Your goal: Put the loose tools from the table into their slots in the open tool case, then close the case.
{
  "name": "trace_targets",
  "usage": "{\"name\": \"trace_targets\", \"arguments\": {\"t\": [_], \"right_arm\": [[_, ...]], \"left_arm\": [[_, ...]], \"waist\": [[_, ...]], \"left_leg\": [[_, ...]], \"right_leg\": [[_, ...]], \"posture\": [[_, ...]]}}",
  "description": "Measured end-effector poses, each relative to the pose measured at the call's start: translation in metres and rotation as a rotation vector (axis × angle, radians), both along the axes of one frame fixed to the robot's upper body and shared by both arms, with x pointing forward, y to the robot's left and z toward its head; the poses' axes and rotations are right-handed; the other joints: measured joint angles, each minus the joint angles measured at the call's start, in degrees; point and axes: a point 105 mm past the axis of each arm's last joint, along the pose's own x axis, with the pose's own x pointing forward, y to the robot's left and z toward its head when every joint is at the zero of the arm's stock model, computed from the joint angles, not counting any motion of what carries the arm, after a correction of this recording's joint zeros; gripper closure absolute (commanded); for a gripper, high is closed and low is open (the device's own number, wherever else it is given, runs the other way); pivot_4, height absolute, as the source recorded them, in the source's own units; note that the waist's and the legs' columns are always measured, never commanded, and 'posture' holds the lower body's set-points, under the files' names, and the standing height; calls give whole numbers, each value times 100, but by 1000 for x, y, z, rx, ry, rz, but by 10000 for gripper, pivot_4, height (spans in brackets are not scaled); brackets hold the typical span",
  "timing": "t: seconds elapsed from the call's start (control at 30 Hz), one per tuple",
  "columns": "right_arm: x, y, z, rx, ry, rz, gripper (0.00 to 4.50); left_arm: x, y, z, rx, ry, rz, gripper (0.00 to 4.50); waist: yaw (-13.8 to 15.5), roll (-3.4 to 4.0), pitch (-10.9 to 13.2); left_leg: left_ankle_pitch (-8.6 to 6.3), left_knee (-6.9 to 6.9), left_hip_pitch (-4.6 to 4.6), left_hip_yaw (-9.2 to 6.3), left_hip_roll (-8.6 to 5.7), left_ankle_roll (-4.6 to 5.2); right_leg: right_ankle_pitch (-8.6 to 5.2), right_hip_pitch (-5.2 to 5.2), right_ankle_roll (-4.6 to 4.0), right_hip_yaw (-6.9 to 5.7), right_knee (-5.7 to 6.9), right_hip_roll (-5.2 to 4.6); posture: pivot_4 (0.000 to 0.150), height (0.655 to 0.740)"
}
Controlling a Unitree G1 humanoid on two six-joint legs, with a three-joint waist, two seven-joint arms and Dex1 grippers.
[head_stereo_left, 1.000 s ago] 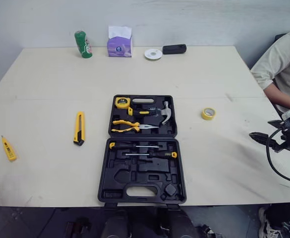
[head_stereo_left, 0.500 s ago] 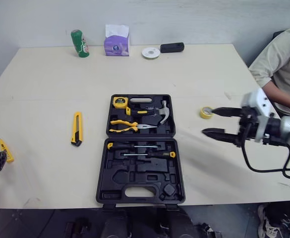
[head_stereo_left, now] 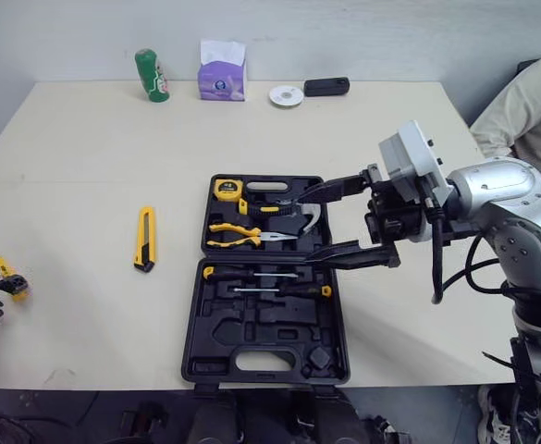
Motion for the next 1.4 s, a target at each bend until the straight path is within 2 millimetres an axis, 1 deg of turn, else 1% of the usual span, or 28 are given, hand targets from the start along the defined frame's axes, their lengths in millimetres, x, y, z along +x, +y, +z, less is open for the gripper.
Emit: {"name": "trace_targets", "arguments": {"t": [0.17,0.33,0.47,0.5,0.57,0.63,0.67,0.7,0.93,1.03,1.1,1.13,1.2,1.27,1.3,1.37,1.4], "right_arm": [[-1,5,-1,17,8,24,413],[0,7,0,26,1,26,413],[0,7,0,33,-7,18,0],[1,7,0,34,-8,14,0],[2,6,0,39,-5,3,0],[3,6,-2,43,1,-10,0],[3,6,-3,44,3,-14,0],[3,6,-4,45,4,-17,0],[3,5,-5,54,8,-33,0],[4,3,-6,54,11,-44,0],[5,1,-7,54,16,-51,0],[5,1,-8,52,19,-54,0],[7,-2,-10,49,24,-68,0],[9,-5,-14,44,35,-83,0],[9,-6,-16,41,44,-90,0],[9,-8,-20,37,57,-100,0],[8,-10,-24,28,66,-108,0]], "left_arm": [[13,4,1,-11,-1,-11,0],[23,4,0,-11,-2,-28,0],[30,4,-1,-9,-17,-37,11640],[33,4,-1,-13,-26,-36,16354],[34,5,-1,-12,-32,-31,23955],[36,7,0,-12,-37,-25,33793],[37,6,0,-13,-40,-27,37919],[38,6,0,-13,-41,-30,40047],[38,7,1,0,-23,-55,40043],[35,8,4,31,-5,-116,40043],[41,0,14,72,-22,-214,40043],[44,-6,23,112,-34,-283,40043],[54,-28,45,206,-71,-475,40043],[57,-62,62,249,-94,-704,40043],[56,-88,69,261,-106,-856,40043],[51,-129,74,231,-126,-1086,40043],[44,-152,76,204,-122,-1219,40043]], "waist": [[3,0,0],[16,0,0],[22,0,0],[20,0,0],[12,0,0],[14,0,0],[17,0,0],[17,0,0],[15,0,0],[0,-1,0],[7,-13,1],[4,-24,1],[4,-33,0],[-7,-32,0],[-12,-30,1],[-12,-23,5],[-9,-23,5]], "left_leg": [[7,1,0,4,-1,-5],[21,1,4,3,-5,-44],[30,0,8,1,-4,-53],[31,0,8,2,-4,-53],[31,-1,8,2,-4,-52],[34,-2,8,3,-5,-47],[43,-2,7,3,-5,-31],[49,-2,7,4,-5,-21],[50,-3,7,3,-5,-20],[48,-5,2,4,-5,-20],[48,-4,-7,3,-5,-20],[49,-4,-14,3,-5,-21],[44,-4,-17,4,-5,-28],[28,-5,-17,7,-6,-50],[28,-7,-17,8,-6,-50],[30,-11,-18,8,-5,-47],[41,-13,-19,8,-3,-28]], "right_leg": [[0,-7,0,3,-1,-1],[3,-13,-6,6,11,-7],[6,-13,-14,6,20,-8],[7,-15,-15,6,20,-8],[7,-15,-15,6,21,-8],[7,-15,-15,6,20,-8],[7,-15,-15,6,20,-8],[7,-15,-15,6,20,-8],[7,-17,-16,6,21,-9],[7,-22,-16,7,18,-9],[7,-31,-16,7,18,-9],[7,-37,-16,7,18,-9],[7,-38,-16,7,12,-10],[7,-39,-16,10,9,-12],[7,-40,-16,11,8,-12],[5,-41,-19,11,6,-10],[3,-42,-22,9,6,-6]], "posture": [[1500,7252],[1500,7252],[1500,7252],[1500,7252],[1500,7252],[1500,7252],[1500,7252],[1500,7252],[1500,7252],[1500,7252],[1500,7252],[1500,7252],[1500,7252],[1500,7252],[1500,7252],[1500,7252],[1500,7252]]}}
